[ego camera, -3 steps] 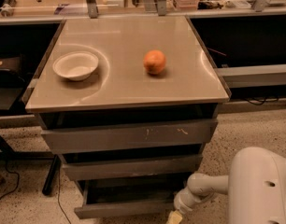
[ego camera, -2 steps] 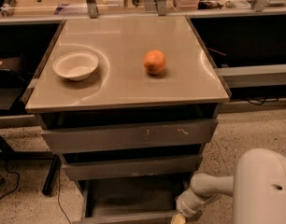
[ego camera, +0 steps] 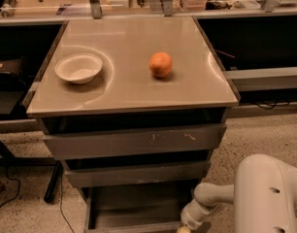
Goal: Open bottom drawer
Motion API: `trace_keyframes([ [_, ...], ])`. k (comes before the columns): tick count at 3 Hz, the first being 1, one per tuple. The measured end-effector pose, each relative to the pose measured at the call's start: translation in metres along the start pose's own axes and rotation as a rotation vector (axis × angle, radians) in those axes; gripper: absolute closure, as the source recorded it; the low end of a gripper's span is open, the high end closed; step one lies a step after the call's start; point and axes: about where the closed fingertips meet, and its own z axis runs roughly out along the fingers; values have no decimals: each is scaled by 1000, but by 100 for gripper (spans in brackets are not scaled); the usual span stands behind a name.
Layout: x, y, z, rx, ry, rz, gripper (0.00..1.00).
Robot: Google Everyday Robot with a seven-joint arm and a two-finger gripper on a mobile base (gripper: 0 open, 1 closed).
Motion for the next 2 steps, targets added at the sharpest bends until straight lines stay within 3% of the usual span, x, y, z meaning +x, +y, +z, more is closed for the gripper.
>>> trace_keyframes([
  [1, 28, 22, 6, -56, 64, 52, 0],
  [2, 41, 37, 4, -74, 77, 84, 0],
])
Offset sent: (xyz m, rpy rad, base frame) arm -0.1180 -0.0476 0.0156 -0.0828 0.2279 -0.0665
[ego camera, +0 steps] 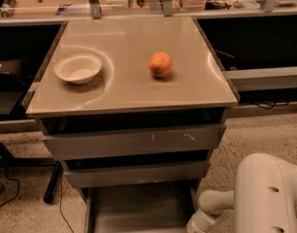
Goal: Open bottom drawer
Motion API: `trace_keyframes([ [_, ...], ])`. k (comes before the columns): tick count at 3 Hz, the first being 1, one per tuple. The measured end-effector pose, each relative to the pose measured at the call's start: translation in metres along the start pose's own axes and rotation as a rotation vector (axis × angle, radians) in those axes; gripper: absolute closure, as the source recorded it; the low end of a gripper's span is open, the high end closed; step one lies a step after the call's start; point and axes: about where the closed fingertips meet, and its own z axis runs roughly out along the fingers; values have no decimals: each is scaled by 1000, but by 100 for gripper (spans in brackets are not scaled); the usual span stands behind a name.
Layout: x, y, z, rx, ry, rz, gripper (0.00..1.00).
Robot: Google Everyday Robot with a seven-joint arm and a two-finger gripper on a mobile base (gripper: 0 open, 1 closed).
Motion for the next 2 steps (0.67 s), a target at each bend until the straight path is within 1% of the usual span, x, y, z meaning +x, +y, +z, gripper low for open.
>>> trace_keyframes([
  [1, 20, 28, -2, -21, -7, 46, 0],
  [2, 43, 63, -6, -33, -27, 114, 0],
])
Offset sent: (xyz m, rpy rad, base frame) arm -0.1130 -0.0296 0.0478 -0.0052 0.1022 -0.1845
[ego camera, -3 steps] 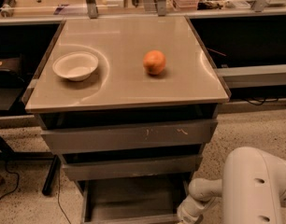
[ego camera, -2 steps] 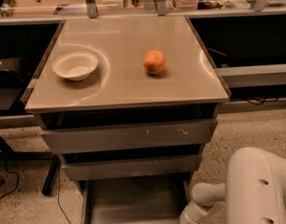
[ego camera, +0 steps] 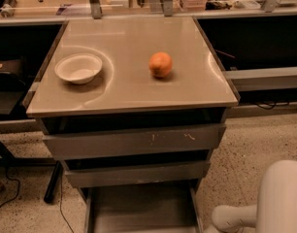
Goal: Open bottom drawer
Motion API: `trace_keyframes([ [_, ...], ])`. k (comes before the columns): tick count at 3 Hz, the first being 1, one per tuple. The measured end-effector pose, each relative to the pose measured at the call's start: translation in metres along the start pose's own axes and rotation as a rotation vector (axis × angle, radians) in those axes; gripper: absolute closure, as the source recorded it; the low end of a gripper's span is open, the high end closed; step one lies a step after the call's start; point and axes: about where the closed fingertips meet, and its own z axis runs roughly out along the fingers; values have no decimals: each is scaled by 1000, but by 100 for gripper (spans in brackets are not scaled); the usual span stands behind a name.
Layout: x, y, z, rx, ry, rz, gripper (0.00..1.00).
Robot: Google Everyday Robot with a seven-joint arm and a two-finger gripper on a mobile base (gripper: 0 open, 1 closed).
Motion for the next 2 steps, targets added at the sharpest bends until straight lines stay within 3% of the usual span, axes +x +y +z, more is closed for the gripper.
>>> trace_keyframes([
  [2, 39, 45, -7, 5, -40, 110, 0],
])
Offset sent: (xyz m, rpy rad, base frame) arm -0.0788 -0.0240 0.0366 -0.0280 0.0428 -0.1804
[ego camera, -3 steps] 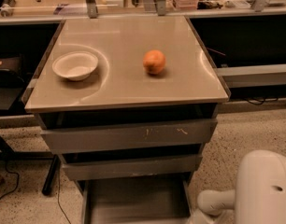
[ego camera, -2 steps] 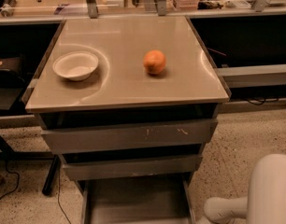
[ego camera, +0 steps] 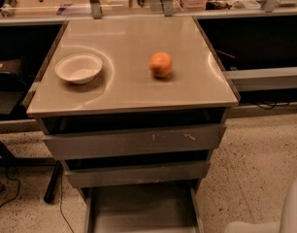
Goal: Open bottom drawer
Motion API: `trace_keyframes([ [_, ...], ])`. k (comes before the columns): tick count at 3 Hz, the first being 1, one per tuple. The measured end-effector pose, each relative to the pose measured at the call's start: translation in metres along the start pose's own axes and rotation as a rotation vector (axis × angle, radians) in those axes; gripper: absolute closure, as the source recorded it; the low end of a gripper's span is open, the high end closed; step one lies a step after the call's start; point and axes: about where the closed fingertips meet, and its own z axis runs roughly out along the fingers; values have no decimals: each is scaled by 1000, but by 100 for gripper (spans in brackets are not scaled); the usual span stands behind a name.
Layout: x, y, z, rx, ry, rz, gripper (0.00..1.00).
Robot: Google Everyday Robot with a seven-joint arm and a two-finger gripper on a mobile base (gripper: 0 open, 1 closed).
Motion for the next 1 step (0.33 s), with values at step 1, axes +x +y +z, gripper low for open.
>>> trace_keyframes([
  [1, 17, 13, -2, 2, -25, 46, 0],
])
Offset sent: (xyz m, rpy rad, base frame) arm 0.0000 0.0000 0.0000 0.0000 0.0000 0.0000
